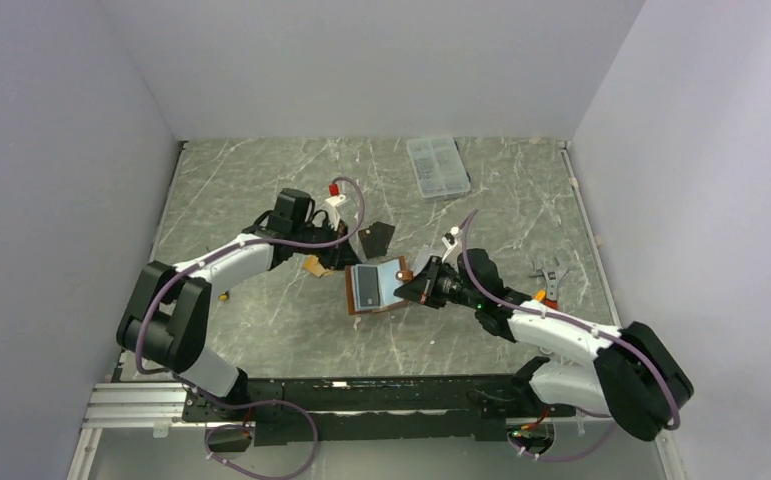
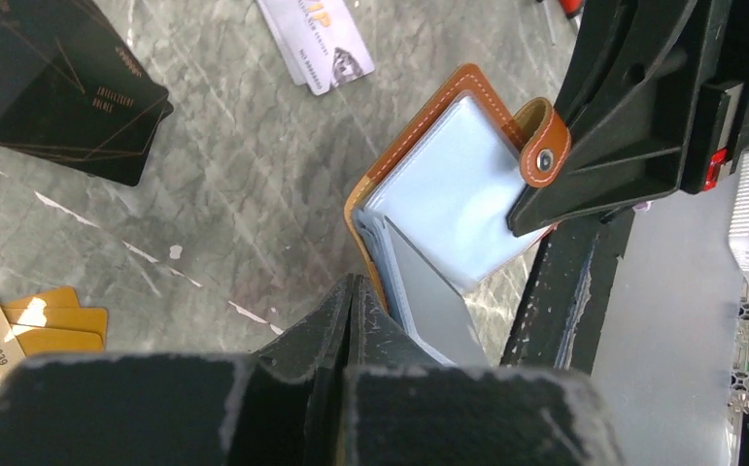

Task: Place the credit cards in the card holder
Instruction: Close the card holder at the center of the board.

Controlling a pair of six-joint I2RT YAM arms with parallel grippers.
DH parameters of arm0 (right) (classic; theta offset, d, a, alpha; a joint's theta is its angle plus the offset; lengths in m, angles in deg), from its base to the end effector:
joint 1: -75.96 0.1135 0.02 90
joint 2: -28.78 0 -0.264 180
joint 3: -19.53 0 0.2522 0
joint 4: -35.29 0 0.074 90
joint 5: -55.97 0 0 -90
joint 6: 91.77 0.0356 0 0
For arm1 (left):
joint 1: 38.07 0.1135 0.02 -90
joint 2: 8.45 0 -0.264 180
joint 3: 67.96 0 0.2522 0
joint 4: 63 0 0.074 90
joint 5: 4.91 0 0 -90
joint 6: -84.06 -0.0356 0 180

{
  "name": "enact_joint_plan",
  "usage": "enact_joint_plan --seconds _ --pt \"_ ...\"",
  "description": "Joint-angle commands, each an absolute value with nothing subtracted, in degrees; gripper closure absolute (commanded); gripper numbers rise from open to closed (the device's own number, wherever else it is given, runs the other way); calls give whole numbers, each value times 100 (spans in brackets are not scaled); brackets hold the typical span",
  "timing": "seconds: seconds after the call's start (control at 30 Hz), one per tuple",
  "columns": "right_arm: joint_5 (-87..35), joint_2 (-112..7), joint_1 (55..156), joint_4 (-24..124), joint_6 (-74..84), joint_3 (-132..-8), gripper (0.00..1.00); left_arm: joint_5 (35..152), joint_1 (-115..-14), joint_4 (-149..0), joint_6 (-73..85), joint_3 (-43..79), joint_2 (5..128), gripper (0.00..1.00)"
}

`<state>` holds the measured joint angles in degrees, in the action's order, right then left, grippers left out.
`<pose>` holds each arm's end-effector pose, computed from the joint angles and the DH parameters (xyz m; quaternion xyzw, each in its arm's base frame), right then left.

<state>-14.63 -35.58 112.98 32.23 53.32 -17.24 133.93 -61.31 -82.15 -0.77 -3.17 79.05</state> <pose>0.1742 0.1462 0.1900 0.0402 0.8332 0.4821 0.2679 0.2777 -0.1484 0.2149 0.2971 0.7946 -0.4571 0.2674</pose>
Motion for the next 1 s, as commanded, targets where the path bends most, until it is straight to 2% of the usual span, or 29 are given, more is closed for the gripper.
enact_joint_plan --seconds 0.0,0.37,0.53,0.63,0.7,0.8,0.97 --pt "-1540 -4098 11350 1990 5650 -1622 100 13077 -6263 -8132 231 -228 8174 97" --pt "-954 -6024 11369 626 6243 -1704 100 13095 -6573 -8055 673 183 9066 97" --pt "-779 -6390 11246 518 6434 -1638 100 12984 -6628 -8107 607 368 9044 97" --pt "-904 -6277 11209 1040 6295 -1689 76 12945 -6631 -8181 476 412 8946 97" --pt "-1156 -6067 11219 1811 6062 -1854 64 12950 -6656 -8182 413 372 8861 97" --pt "-1728 -5711 11328 2973 5648 -2111 56 12931 -6764 -8230 249 298 8772 96" --pt "-2600 -5512 11721 4329 5181 -2505 51 12811 -7049 -8382 -48 295 8725 96"
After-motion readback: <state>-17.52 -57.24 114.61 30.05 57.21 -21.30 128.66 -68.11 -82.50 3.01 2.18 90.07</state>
